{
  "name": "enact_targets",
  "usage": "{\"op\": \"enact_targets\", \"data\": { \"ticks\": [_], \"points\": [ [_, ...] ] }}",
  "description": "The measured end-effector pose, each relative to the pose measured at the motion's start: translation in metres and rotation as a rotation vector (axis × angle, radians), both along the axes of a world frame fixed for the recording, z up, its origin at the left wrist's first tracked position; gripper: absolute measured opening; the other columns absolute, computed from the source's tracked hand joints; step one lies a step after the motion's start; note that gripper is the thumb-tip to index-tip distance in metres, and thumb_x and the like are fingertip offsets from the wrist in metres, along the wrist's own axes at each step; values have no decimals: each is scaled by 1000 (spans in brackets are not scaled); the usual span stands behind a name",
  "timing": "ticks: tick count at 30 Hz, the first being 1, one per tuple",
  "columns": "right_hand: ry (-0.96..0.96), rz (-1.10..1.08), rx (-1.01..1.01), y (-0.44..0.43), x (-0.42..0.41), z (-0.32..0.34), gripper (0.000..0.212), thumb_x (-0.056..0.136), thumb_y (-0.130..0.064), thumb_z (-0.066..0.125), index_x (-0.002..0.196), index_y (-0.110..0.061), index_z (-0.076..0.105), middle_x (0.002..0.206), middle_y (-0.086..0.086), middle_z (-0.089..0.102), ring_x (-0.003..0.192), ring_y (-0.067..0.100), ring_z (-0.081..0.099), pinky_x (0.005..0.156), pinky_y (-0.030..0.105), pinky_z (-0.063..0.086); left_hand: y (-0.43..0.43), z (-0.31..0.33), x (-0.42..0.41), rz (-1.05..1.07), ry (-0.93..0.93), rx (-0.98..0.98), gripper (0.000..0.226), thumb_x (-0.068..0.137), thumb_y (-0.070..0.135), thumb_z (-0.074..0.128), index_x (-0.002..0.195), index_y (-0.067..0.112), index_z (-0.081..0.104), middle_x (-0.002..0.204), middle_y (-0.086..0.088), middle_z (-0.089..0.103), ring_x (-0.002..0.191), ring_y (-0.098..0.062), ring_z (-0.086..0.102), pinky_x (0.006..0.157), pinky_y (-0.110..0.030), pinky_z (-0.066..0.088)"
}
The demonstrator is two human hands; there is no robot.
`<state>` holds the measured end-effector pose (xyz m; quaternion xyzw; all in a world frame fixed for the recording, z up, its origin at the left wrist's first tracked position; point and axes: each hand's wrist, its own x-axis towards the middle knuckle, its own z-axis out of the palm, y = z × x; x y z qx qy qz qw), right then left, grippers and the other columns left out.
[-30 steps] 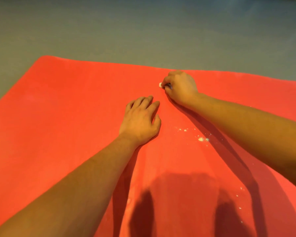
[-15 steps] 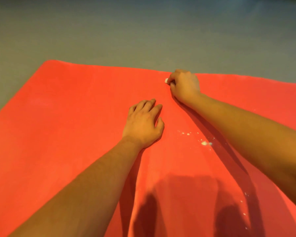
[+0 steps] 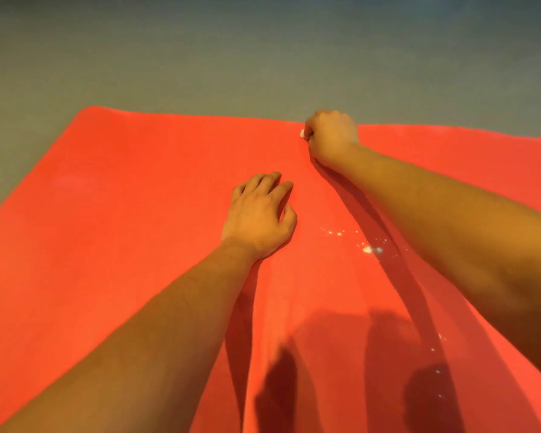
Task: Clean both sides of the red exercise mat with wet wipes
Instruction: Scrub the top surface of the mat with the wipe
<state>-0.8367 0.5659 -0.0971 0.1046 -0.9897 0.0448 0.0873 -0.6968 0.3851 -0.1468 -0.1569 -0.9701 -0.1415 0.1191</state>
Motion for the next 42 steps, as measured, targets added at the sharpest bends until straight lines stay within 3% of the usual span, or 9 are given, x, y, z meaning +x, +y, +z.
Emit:
{"op": "enact_targets", "data": {
  "ticks": [4, 10, 14, 18, 22, 29, 35, 38, 42],
  "points": [
    [74, 110, -51, 6, 76, -7, 20, 83, -15, 59, 93, -21, 76, 95, 5, 68, 90, 34, 65, 66, 37, 46, 0, 0, 0, 16, -7, 12, 53, 87, 41, 47, 135, 23, 61, 143, -1, 57, 133, -25, 48, 103, -46, 43],
    [82, 325, -11, 21, 133, -10, 16, 87, -22, 59, 94, -22, 74, 89, 2, 64, 87, 30, 63, 67, 39, 50, 0, 0, -1, 10, 17, -4, 40, 85, 34, 47, 120, 21, 62, 128, 1, 57, 122, -24, 50, 93, -47, 44],
    [92, 206, -4, 17, 82, -10, 18, 87, -19, 60, 94, -22, 77, 93, 6, 66, 89, 35, 65, 64, 38, 46, -1, -3, -3, -5, 26, 6, 40, 86, 33, 47, 121, 22, 63, 127, 1, 56, 122, -25, 50, 93, -46, 44],
    [23, 65, -12, 7, 58, -9, 23, 82, -12, 59, 96, -17, 76, 103, 10, 66, 94, 38, 65, 71, 41, 50, -1, -3, -4, -12, 27, 17, 39, 85, 32, 48, 120, 22, 63, 127, 0, 56, 121, -26, 50, 91, -45, 44],
    [5, 101, -21, 0, 104, -2, 24, 81, -12, 56, 94, -20, 74, 96, 6, 65, 90, 35, 64, 69, 39, 50, -1, 0, -3, -18, 27, 28, 37, 84, 31, 48, 116, 21, 63, 122, -1, 57, 117, -26, 51, 88, -45, 43],
    [19, 345, -104, 3, 229, -12, 12, 86, -16, 61, 95, -22, 67, 91, 1, 54, 84, 26, 55, 66, 41, 48, -1, -3, -2, -11, 82, 84, 31, 81, 31, 51, 107, 22, 66, 112, -1, 57, 108, -26, 53, 85, -43, 43],
    [36, 145, -67, 4, 144, -8, 18, 86, -16, 59, 93, -22, 75, 91, 5, 60, 87, 32, 63, 62, 33, 34, -2, -3, -2, -12, 75, 79, 29, 80, 32, 53, 105, 23, 66, 110, -1, 56, 106, -26, 53, 85, -44, 44],
    [-1, 75, -54, 0, 126, -7, 22, 84, -14, 57, 93, -20, 75, 94, 6, 63, 91, 33, 64, 68, 37, 43, -2, -1, -1, -23, 77, 76, 29, 80, 31, 54, 106, 23, 65, 106, 0, 56, 104, -25, 54, 82, -44, 43],
    [6, 140, -76, -3, 176, -7, 20, 85, -15, 58, 93, -23, 74, 90, 2, 60, 87, 29, 60, 68, 38, 46, -4, 1, -1, -20, 79, 91, 27, 80, 30, 55, 103, 21, 66, 101, -1, 58, 98, -26, 55, 78, -45, 45]
  ]
}}
